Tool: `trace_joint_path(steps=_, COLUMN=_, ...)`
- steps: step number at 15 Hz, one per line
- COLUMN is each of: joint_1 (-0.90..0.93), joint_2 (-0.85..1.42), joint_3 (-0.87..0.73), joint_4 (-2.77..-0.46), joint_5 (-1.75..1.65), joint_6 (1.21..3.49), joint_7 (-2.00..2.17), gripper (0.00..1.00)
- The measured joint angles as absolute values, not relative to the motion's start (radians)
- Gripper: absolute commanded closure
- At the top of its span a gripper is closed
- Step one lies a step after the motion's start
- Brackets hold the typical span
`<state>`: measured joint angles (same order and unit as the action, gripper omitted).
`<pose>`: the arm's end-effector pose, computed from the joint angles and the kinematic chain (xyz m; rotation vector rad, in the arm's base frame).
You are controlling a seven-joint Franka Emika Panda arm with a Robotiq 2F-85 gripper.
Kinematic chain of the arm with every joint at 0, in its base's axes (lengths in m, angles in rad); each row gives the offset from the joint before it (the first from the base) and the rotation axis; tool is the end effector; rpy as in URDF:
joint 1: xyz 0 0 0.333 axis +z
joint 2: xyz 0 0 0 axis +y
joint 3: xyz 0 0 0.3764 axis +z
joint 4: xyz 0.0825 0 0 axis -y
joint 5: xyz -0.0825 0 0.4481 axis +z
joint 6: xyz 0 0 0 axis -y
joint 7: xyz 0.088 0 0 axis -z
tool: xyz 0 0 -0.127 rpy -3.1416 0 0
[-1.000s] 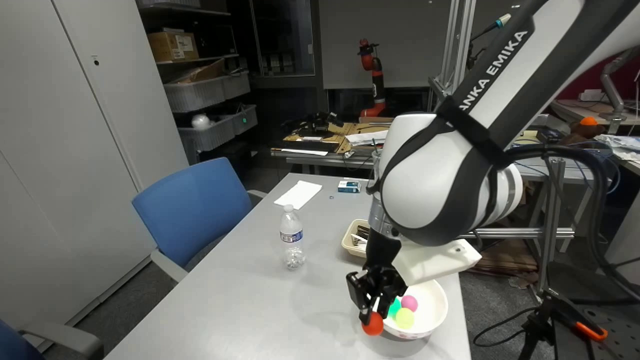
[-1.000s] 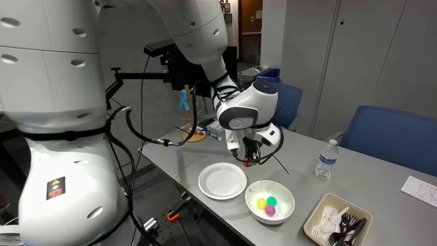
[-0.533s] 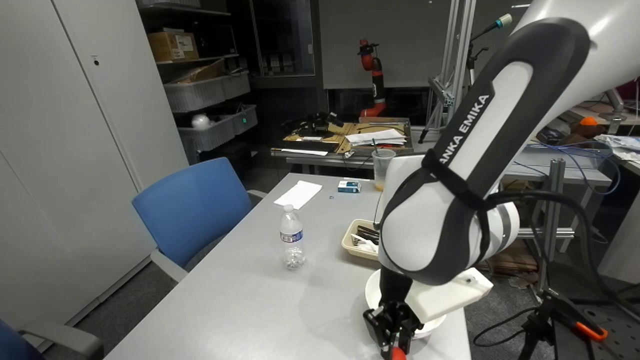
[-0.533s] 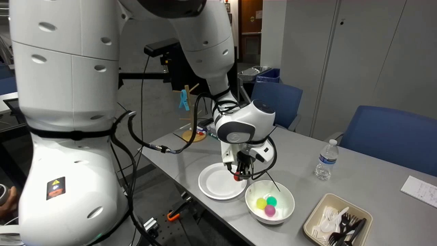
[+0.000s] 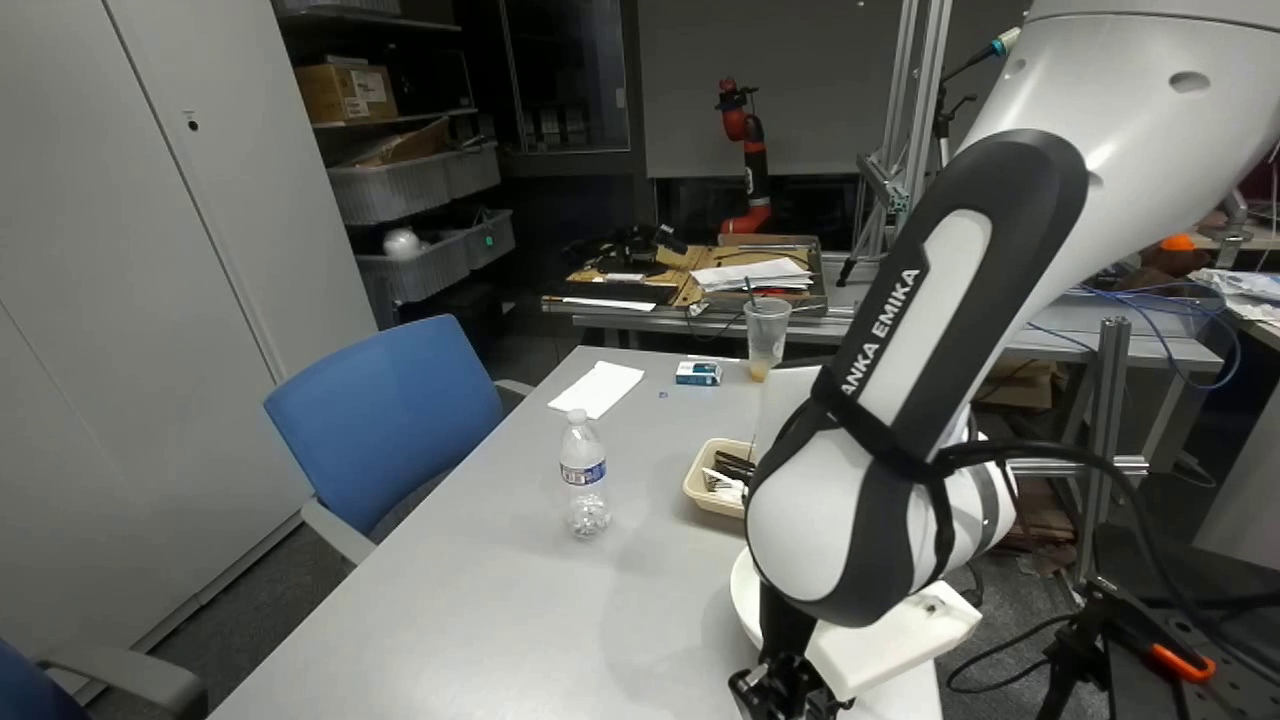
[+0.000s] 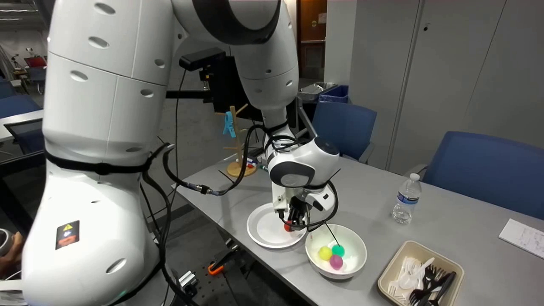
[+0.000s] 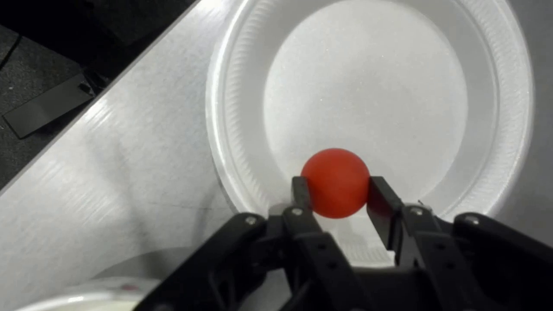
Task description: Take the red and green balls out of the white bowl
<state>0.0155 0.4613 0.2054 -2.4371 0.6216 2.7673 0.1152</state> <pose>0.4854 0.1005 0.0826 -2.7878 0.7221 0.2687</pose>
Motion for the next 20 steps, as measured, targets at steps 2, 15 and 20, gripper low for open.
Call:
trace_joint_path(steps=2, joint_1=0.002, joint_2=0.475, joint_3=0.219, joint_4=-2.424, joint_5=0.638, joint_6=2.767, joint_7=0.113, gripper=0.87)
trace_joint_path(steps=15, joint_1=-0.029, joint_2=0.508, joint_3=0.261, joint_4=-2.380, joint_5=0.814, joint_6=2.769, joint_7=0.009, gripper=0.07)
trace_joint_path(steps=20, joint_1=-0.029, joint_2=0.513, joint_3=0.261, joint_4=-2.377, joint_5=0.819, joint_6=2.769, joint_7=0.003, gripper=0.00)
